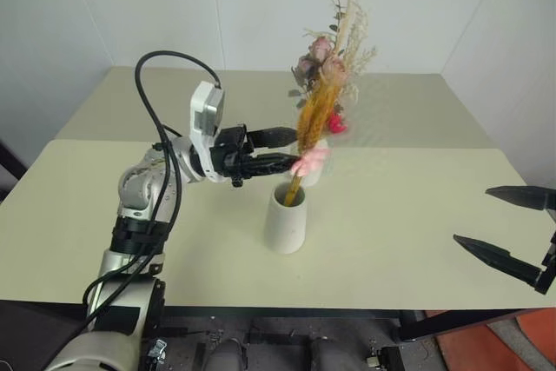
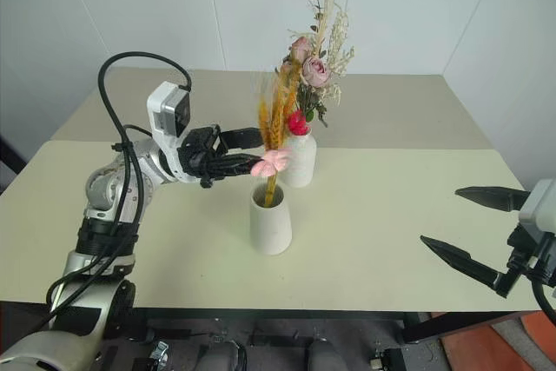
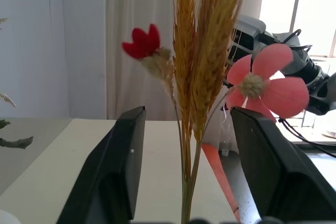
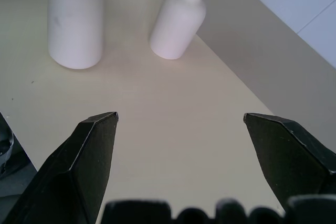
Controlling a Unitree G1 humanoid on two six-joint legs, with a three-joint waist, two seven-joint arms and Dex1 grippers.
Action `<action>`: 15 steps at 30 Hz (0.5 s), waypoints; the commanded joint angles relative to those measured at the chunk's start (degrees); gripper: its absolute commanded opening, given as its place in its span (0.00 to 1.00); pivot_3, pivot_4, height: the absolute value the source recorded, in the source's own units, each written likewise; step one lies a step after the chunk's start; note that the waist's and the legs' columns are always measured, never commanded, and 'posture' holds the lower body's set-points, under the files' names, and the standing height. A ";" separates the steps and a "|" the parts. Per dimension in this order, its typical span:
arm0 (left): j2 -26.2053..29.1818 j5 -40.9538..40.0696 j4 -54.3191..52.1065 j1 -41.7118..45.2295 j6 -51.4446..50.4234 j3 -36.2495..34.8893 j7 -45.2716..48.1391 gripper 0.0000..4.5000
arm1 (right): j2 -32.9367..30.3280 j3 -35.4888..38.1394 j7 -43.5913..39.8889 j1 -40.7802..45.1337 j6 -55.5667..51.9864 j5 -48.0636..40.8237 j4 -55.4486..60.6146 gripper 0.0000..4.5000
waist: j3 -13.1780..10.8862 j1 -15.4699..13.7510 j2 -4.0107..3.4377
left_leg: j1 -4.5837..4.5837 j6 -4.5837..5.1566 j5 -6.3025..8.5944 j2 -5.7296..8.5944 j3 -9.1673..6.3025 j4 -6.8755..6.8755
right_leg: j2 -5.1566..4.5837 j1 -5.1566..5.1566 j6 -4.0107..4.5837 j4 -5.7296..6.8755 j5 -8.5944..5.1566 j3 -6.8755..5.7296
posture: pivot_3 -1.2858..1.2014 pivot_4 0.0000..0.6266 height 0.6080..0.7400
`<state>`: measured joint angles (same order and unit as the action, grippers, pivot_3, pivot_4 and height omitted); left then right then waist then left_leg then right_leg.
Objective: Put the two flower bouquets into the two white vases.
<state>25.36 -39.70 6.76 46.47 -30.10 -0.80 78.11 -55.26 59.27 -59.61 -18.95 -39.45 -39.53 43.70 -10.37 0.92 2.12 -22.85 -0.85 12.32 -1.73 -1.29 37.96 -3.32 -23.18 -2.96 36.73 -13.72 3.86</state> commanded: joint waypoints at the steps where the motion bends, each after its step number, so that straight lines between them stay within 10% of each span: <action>1: 4.98 3.69 -1.77 -1.20 2.35 1.23 2.68 0.88 | -0.91 1.37 0.20 0.24 0.82 0.30 0.09 1.00 | 0.00 0.23 0.00 | 0.01 0.00 0.00 -0.01 0.01 -0.01 | 0.01 0.00 0.01 0.00 -0.01 0.00 | 0.52 0.24 1.00; 15: 22.28 9.51 -3.60 -7.05 9.15 -9.27 -0.97 0.99 | -2.44 0.15 -1.82 0.18 0.96 1.81 -3.73 1.00 | 0.00 0.23 0.00 | 0.00 0.00 0.00 -0.08 0.04 -0.06 | 0.00 -0.05 0.04 -0.03 -0.05 -0.01 | 0.52 0.24 1.00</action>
<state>44.91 -31.19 5.48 39.42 -22.49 -7.26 77.08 -56.40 58.68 -61.17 -19.07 -38.96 -37.71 40.71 -10.38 1.15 2.12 -22.85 -0.85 12.33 -1.82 -1.23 37.88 -3.31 -23.25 -2.89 36.70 -13.79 3.85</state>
